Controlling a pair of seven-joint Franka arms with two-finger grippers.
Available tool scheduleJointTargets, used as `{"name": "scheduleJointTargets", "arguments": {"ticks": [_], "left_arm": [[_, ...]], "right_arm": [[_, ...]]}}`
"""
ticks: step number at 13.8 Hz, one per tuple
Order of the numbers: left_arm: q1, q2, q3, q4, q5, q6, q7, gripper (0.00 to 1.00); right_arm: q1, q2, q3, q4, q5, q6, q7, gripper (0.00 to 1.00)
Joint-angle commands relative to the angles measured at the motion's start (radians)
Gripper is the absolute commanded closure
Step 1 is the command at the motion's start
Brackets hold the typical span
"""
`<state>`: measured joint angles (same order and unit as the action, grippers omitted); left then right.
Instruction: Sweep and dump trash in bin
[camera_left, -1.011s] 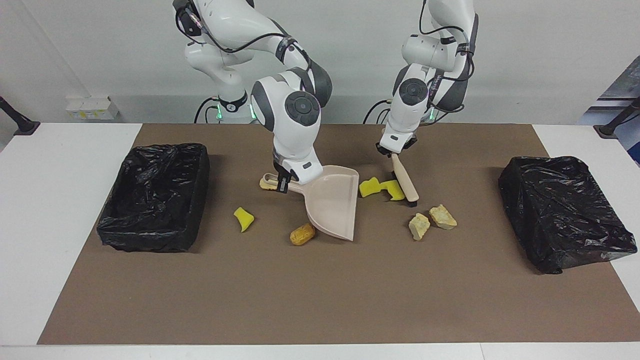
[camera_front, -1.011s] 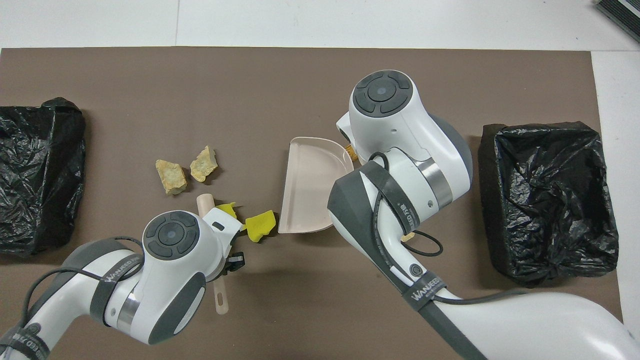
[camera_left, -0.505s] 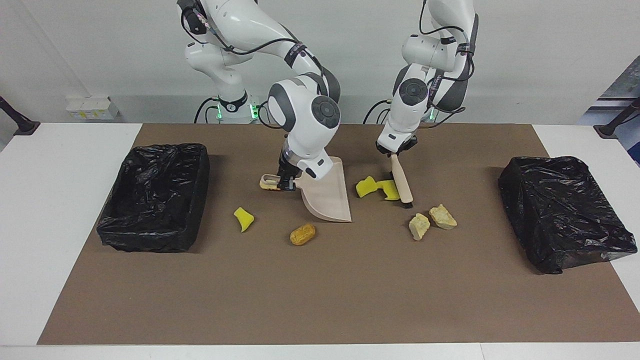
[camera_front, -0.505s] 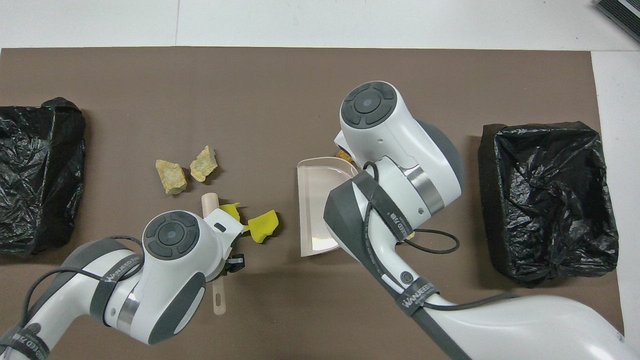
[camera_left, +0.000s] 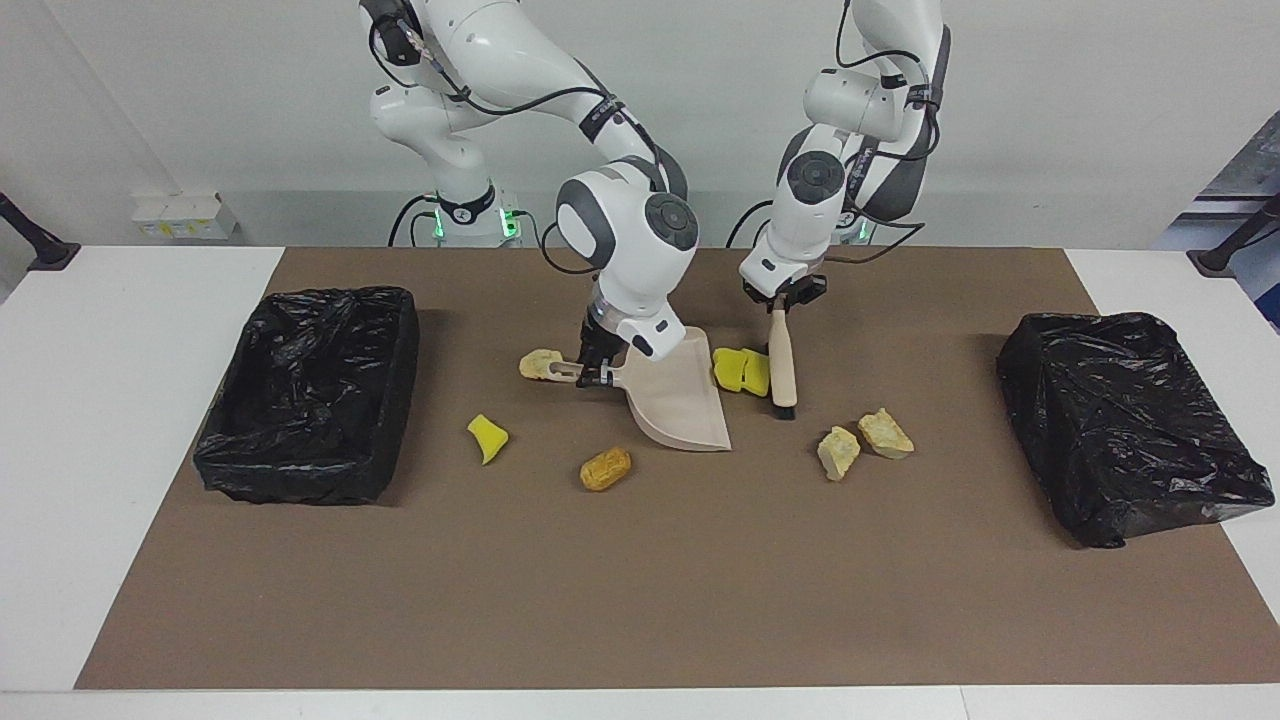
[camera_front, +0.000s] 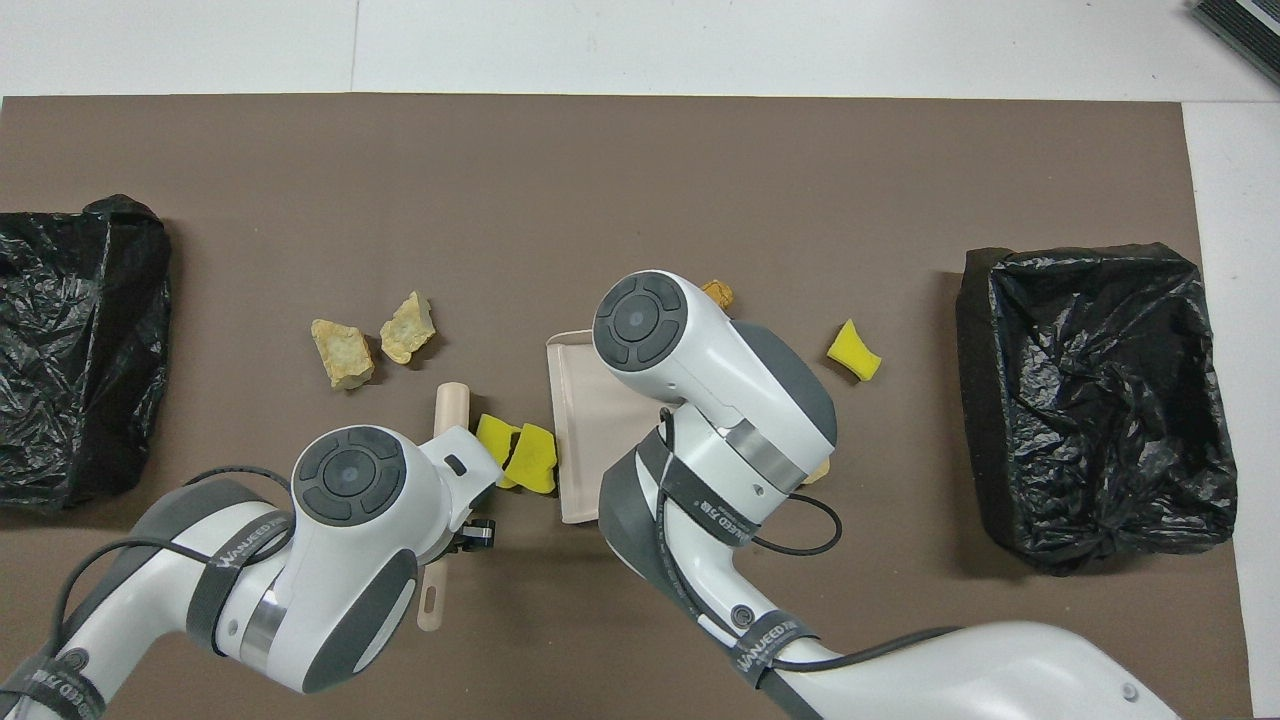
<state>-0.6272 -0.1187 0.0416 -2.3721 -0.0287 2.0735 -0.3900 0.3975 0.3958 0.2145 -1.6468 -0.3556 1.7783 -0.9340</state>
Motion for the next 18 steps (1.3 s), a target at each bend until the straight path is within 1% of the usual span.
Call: {"name": "scheduleJointTargets", "arguments": {"ticks": [1, 2, 3, 4, 5, 7, 9, 11, 12, 14, 15, 16, 18], "left_arm": [[-0.078, -0.002, 0.003, 0.011, -0.017, 0.048, -0.001, 1.0], [-0.098, 0.001, 0.003, 0.02, -0.031, 0.054, -0.013, 1.0], [-0.117, 0.007, 0.003, 0.04, -0.052, 0.059, -0.018, 1.0], [-0.12, 0.023, 0.004, 0.065, -0.057, 0.054, -0.018, 1.0], [-0.114, 0.027, 0.007, 0.085, -0.057, 0.037, -0.015, 1.0], [-0.082, -0.001, 0.017, 0.109, -0.057, -0.024, -0.017, 1.0], [0.007, -0.01, 0.018, 0.18, -0.045, -0.126, -0.009, 1.0], [0.085, 0.033, 0.018, 0.247, -0.036, -0.13, 0.0, 1.0], [0.118, 0.062, 0.018, 0.284, -0.019, -0.136, 0.011, 1.0], [0.193, 0.115, 0.018, 0.35, 0.036, -0.161, 0.061, 1.0], [0.236, 0.146, 0.018, 0.381, 0.068, -0.164, 0.116, 1.0], [0.283, 0.171, 0.018, 0.41, 0.084, -0.165, 0.197, 1.0], [0.371, 0.212, 0.02, 0.439, 0.092, -0.152, 0.362, 1.0]], "right_arm": [[-0.017, -0.017, 0.011, -0.051, 0.006, 0.042, 0.012, 1.0], [-0.028, -0.017, 0.011, -0.063, 0.021, 0.062, -0.009, 1.0], [-0.052, -0.017, 0.011, -0.076, 0.032, 0.079, -0.075, 1.0], [-0.055, -0.017, 0.011, -0.077, 0.058, 0.081, -0.121, 1.0], [-0.057, -0.017, 0.011, -0.077, 0.069, 0.082, -0.135, 1.0], [-0.062, -0.017, 0.011, -0.076, 0.069, 0.082, -0.143, 1.0], [-0.062, -0.014, 0.011, -0.068, 0.069, 0.084, -0.138, 1.0], [-0.046, -0.014, 0.009, -0.05, 0.067, 0.066, -0.09, 1.0], [-0.031, -0.017, 0.008, -0.042, 0.052, 0.043, -0.018, 1.0], [-0.009, -0.009, 0.006, 0.016, 0.031, -0.028, 0.084, 1.0], [-0.003, 0.006, 0.009, 0.051, -0.005, -0.054, 0.099, 1.0], [-0.003, 0.009, 0.008, 0.058, -0.02, -0.045, 0.137, 1.0], [-0.009, 0.015, 0.009, 0.053, -0.022, 0.013, 0.162, 1.0]]}}
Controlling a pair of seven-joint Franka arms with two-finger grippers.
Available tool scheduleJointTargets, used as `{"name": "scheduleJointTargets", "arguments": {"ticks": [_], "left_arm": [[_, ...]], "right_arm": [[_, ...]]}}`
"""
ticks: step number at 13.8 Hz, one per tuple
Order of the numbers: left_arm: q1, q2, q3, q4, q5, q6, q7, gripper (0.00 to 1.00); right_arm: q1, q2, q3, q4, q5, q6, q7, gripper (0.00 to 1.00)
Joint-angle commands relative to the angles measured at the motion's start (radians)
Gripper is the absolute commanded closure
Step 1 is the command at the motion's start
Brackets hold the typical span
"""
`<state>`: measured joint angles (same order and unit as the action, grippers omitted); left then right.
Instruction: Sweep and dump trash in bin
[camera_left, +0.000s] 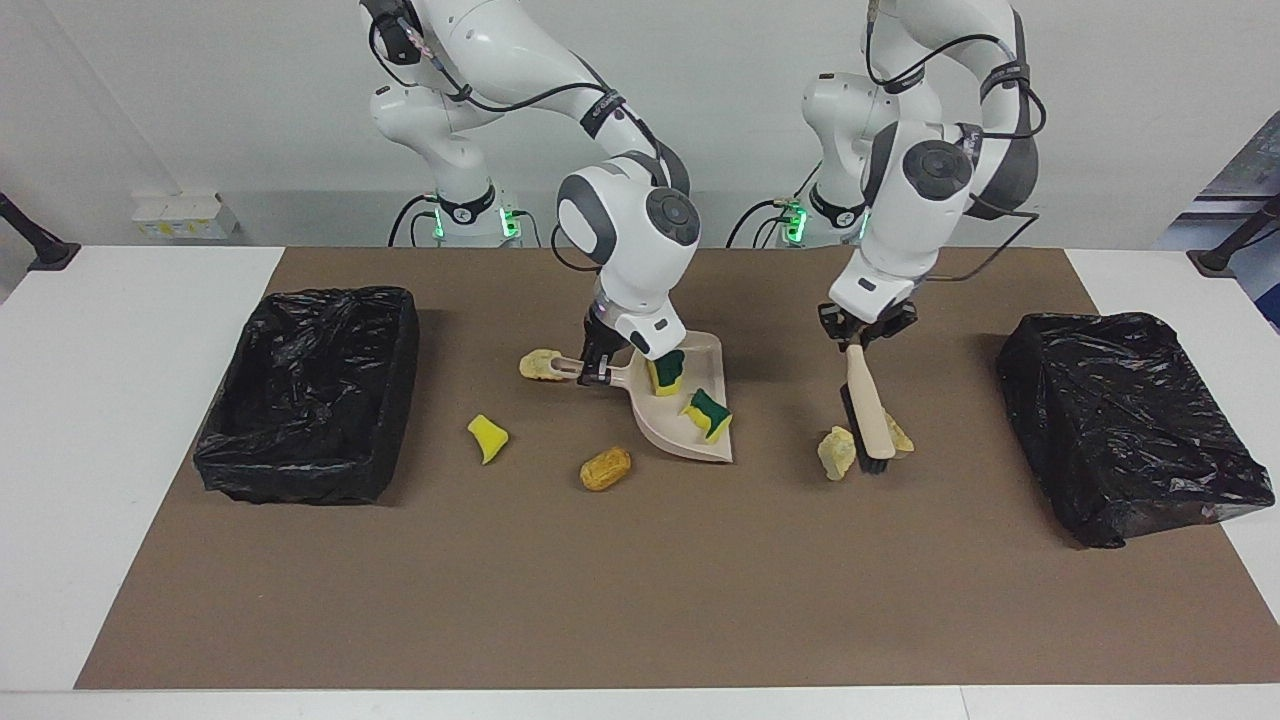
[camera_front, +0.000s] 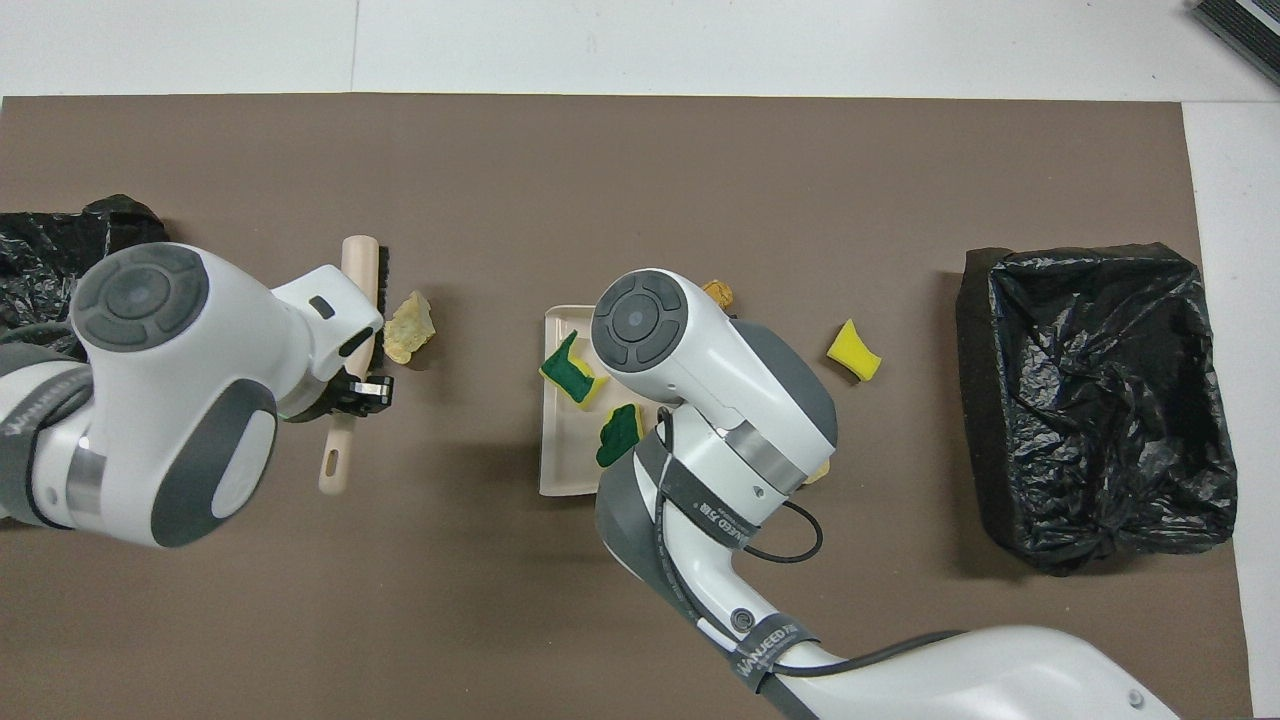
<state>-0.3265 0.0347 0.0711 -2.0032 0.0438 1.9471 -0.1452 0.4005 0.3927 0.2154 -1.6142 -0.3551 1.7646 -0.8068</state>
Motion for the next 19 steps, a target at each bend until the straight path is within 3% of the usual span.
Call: {"name": "scheduleJointTargets", "arguments": {"ticks": [1, 4, 8, 14, 19], "left_arm": [[0.108, 0.086, -0.011, 0.09, 0.056, -0.025, 0.163, 1.0], [0.18, 0.155, -0.011, 0.136, 0.157, 0.001, 0.257, 1.0], [0.245, 0.192, -0.011, 0.118, 0.154, 0.065, 0.345, 1.0], [0.153, 0.142, -0.025, -0.006, 0.136, 0.059, 0.357, 1.0], [0.008, 0.087, -0.024, -0.086, 0.067, 0.047, 0.34, 1.0]], "right_arm": [[-0.006, 0.017, 0.007, 0.019, -0.022, 0.029, 0.049, 1.0], [0.021, 0.018, 0.009, 0.023, -0.044, 0.033, 0.113, 1.0], [0.023, 0.023, 0.009, 0.013, -0.033, 0.055, 0.115, 1.0], [0.021, 0.043, 0.009, 0.007, -0.03, 0.101, 0.115, 1.0], [0.014, 0.051, 0.009, -0.016, -0.024, 0.104, 0.1, 1.0]]}}
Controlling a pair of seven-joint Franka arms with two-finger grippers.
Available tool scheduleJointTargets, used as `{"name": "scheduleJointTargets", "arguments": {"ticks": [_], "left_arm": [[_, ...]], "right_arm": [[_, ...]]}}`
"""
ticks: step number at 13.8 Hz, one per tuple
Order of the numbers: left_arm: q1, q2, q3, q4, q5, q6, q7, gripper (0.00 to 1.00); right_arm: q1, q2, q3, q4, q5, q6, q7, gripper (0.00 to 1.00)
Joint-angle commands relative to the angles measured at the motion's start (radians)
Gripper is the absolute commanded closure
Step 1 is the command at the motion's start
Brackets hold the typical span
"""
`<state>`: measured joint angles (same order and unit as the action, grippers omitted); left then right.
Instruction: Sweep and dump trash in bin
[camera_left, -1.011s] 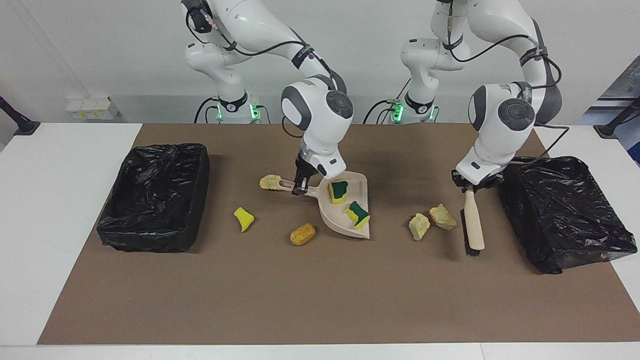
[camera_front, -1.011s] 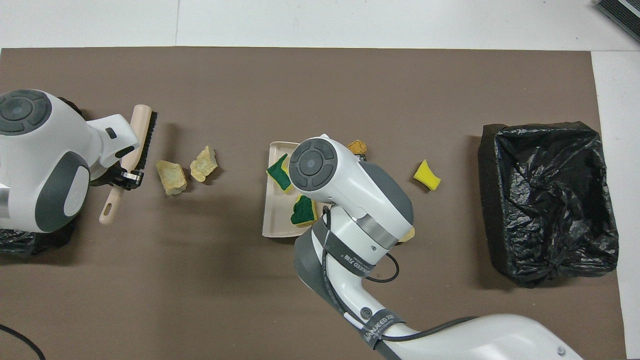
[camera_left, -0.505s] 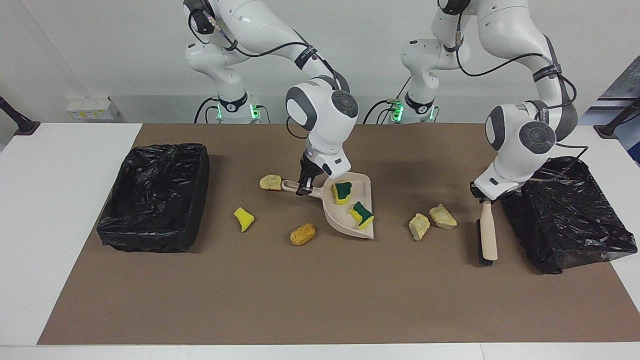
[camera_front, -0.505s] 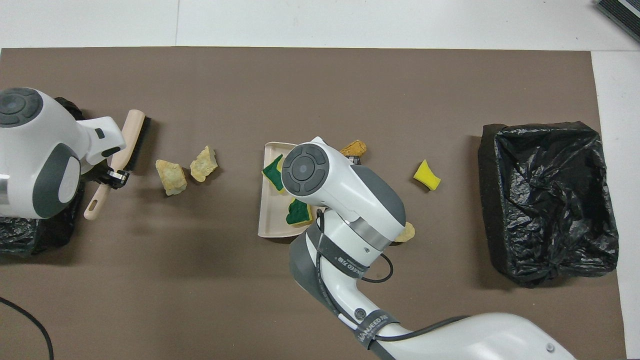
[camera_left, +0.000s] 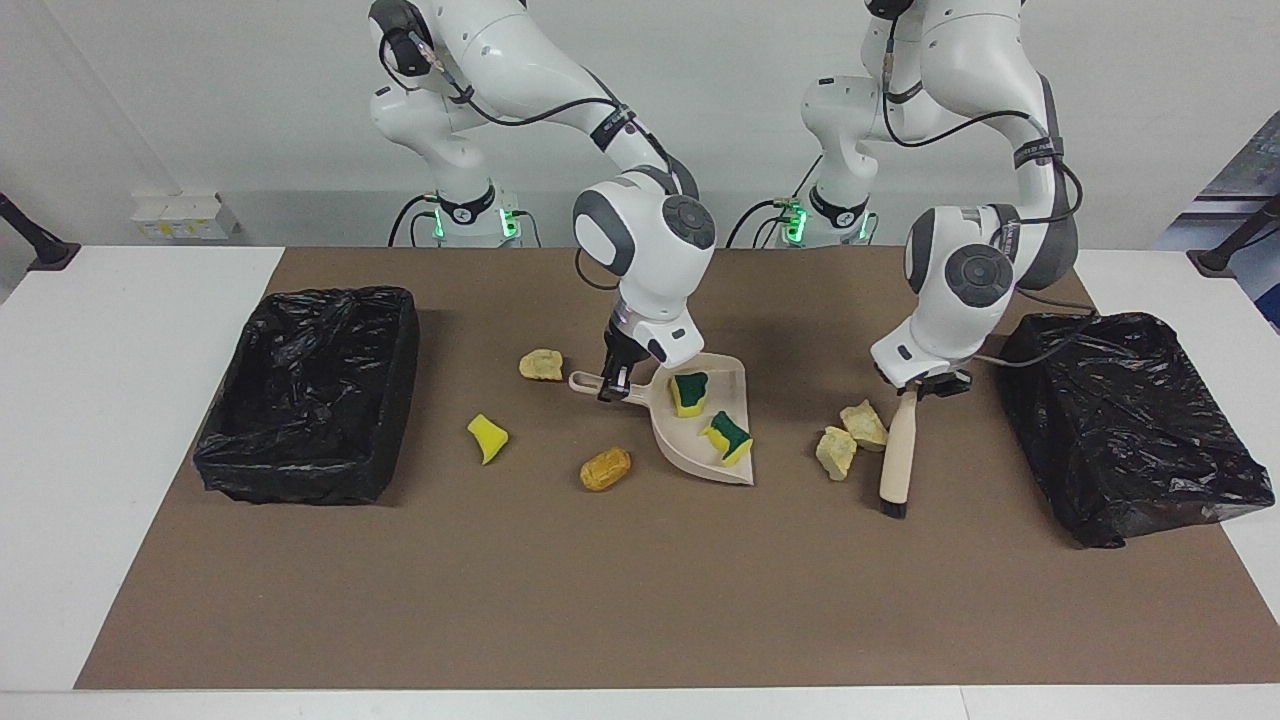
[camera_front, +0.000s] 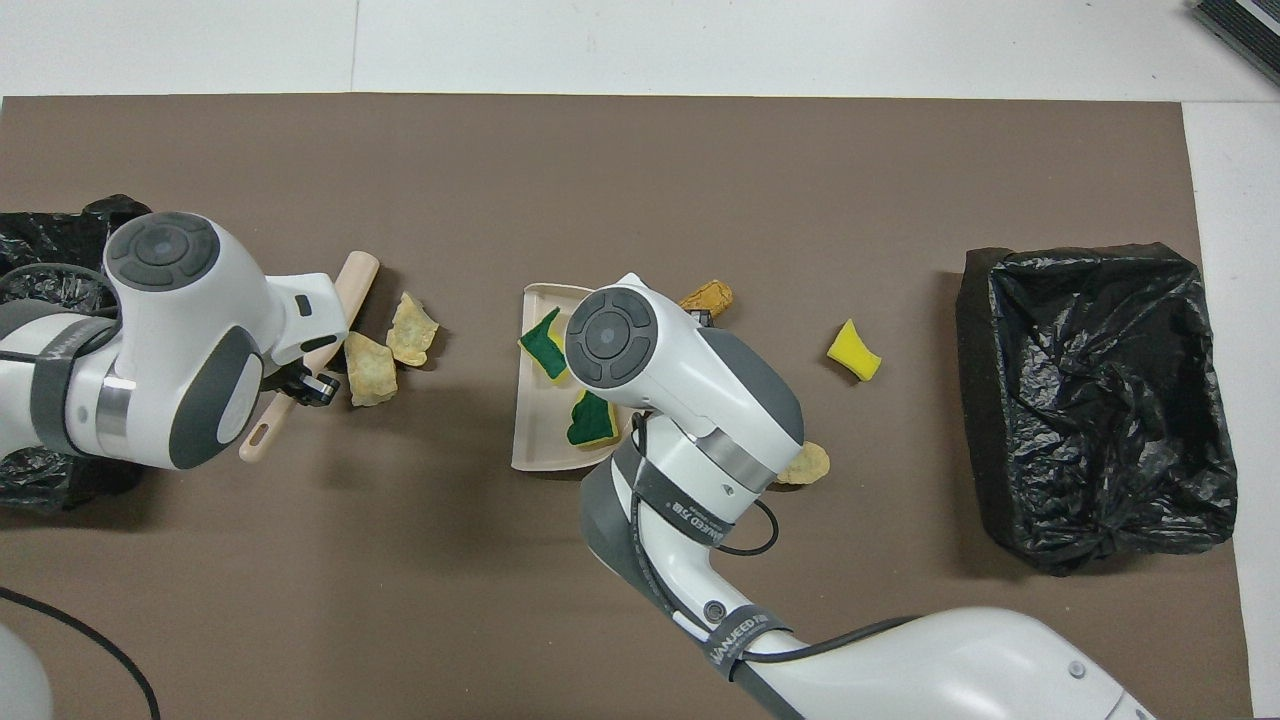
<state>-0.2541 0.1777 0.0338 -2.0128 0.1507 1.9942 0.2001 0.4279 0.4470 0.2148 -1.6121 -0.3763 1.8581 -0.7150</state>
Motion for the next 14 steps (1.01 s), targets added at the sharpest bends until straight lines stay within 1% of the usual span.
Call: {"name": "scheduleJointTargets", "arguments": {"ticks": [1, 3, 6, 8, 10, 11, 13, 14], "left_arm": [[-0.098, -0.076, 0.014, -0.107, -0.054, 0.005, -0.005, 1.0], [-0.177, -0.095, 0.014, -0.124, -0.098, 0.0, -0.036, 1.0], [-0.272, -0.101, 0.014, -0.126, -0.222, 0.0, -0.091, 1.0], [-0.297, -0.096, 0.014, -0.106, -0.304, -0.014, -0.161, 1.0], [-0.284, -0.098, 0.017, -0.058, -0.325, -0.079, -0.206, 1.0], [-0.269, -0.115, 0.029, -0.04, -0.326, -0.118, -0.209, 1.0], [-0.187, -0.179, 0.029, -0.038, -0.327, -0.188, -0.237, 1.0], [-0.162, -0.204, 0.032, -0.05, -0.326, -0.246, -0.292, 1.0]], "right_arm": [[-0.014, -0.002, 0.009, -0.026, -0.003, 0.015, 0.008, 1.0], [-0.02, -0.001, 0.011, -0.029, -0.003, 0.035, 0.002, 1.0], [-0.023, 0.001, 0.011, -0.035, 0.02, 0.056, -0.046, 1.0], [-0.021, -0.001, 0.011, -0.043, 0.028, 0.087, -0.053, 1.0], [-0.023, 0.001, 0.011, -0.046, 0.03, 0.125, -0.06, 1.0], [-0.024, 0.005, 0.011, -0.046, 0.042, 0.138, -0.058, 1.0], [-0.025, 0.007, 0.011, -0.045, 0.059, 0.151, -0.061, 1.0], [-0.025, 0.007, 0.011, -0.046, 0.06, 0.15, -0.063, 1.0]]}}
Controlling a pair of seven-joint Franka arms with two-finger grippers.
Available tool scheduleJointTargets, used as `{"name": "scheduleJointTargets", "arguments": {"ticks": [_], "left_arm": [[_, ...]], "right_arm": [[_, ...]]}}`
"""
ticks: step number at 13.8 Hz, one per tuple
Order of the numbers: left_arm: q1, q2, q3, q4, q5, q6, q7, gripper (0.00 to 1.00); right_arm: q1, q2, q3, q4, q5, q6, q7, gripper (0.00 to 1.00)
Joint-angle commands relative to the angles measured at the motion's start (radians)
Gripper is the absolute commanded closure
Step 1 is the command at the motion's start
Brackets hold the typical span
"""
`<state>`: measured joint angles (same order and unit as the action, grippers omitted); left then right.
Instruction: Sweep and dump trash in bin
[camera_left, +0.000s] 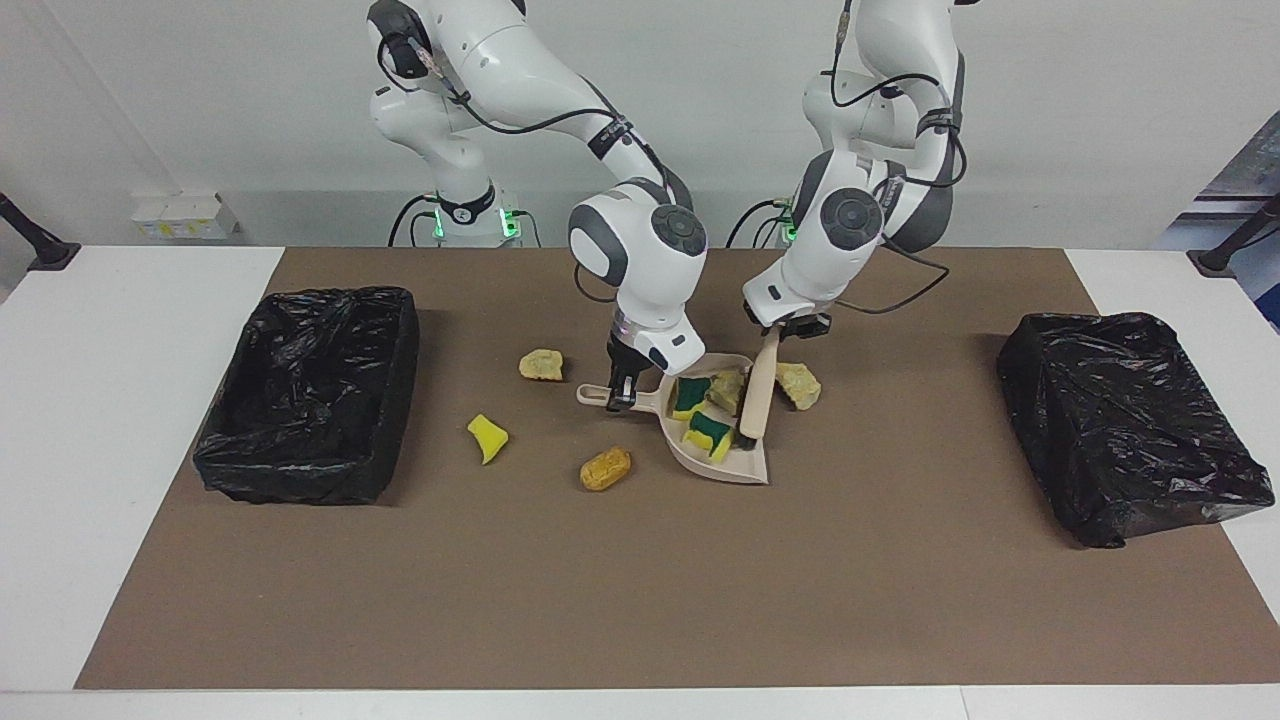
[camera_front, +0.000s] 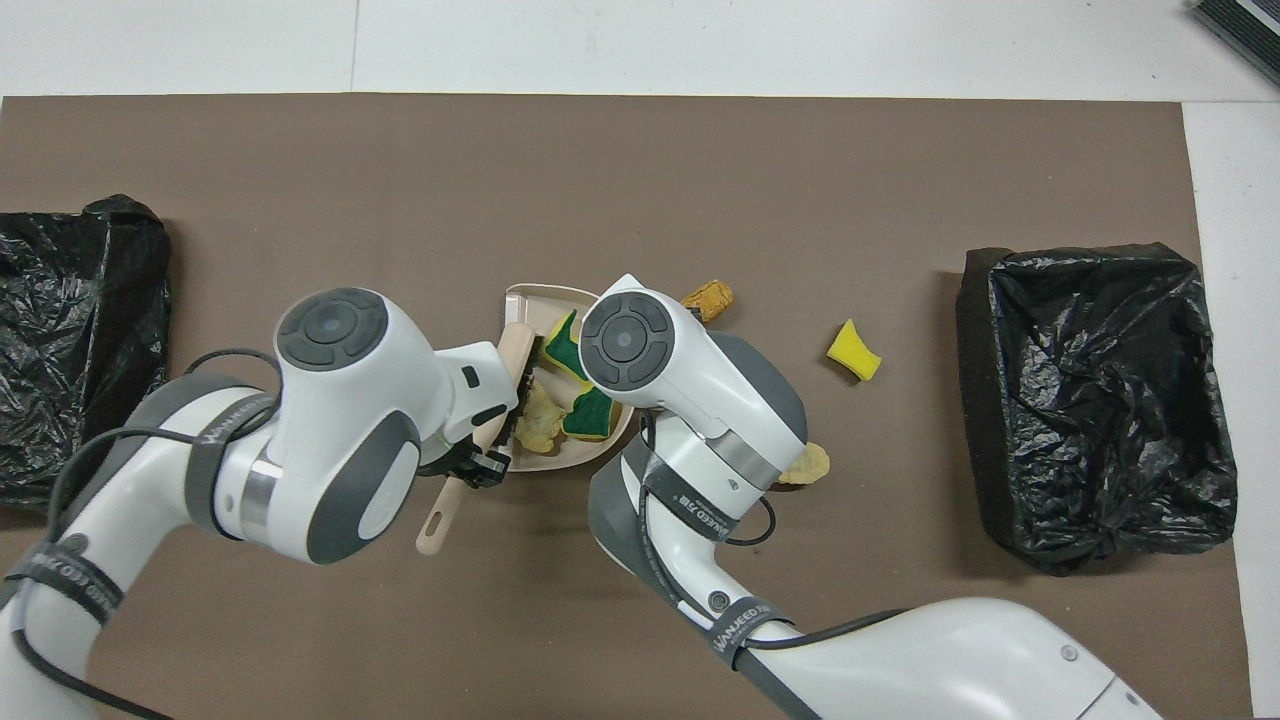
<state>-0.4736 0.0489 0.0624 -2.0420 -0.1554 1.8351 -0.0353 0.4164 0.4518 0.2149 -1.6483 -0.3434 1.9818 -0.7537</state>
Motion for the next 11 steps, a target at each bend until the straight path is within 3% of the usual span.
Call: {"name": "scheduleJointTargets", "arguments": {"ticks": [1, 4, 6, 8, 11], "left_arm": [[0.072, -0.087, 0.004, -0.033, -0.018, -0.13, -0.151, 1.0], [0.075, -0.173, 0.005, -0.18, -0.009, -0.067, -0.303, 1.0], [0.061, -0.222, 0.004, -0.312, -0.007, 0.051, -0.423, 1.0], [-0.001, -0.199, -0.007, -0.365, -0.007, 0.174, -0.571, 1.0], [-0.075, -0.141, -0.009, -0.337, -0.021, 0.285, -0.629, 1.0]], "right_arm": [[-0.013, 0.002, 0.011, -0.01, 0.027, 0.026, -0.026, 1.0], [-0.011, 0.001, 0.011, -0.014, 0.027, 0.019, -0.051, 1.0], [-0.004, -0.008, 0.011, -0.019, 0.027, -0.013, -0.076, 1.0], [0.001, -0.015, 0.011, -0.021, 0.027, -0.047, -0.113, 1.0], [0.001, -0.016, 0.011, -0.025, 0.027, -0.047, -0.118, 1.0]]}}
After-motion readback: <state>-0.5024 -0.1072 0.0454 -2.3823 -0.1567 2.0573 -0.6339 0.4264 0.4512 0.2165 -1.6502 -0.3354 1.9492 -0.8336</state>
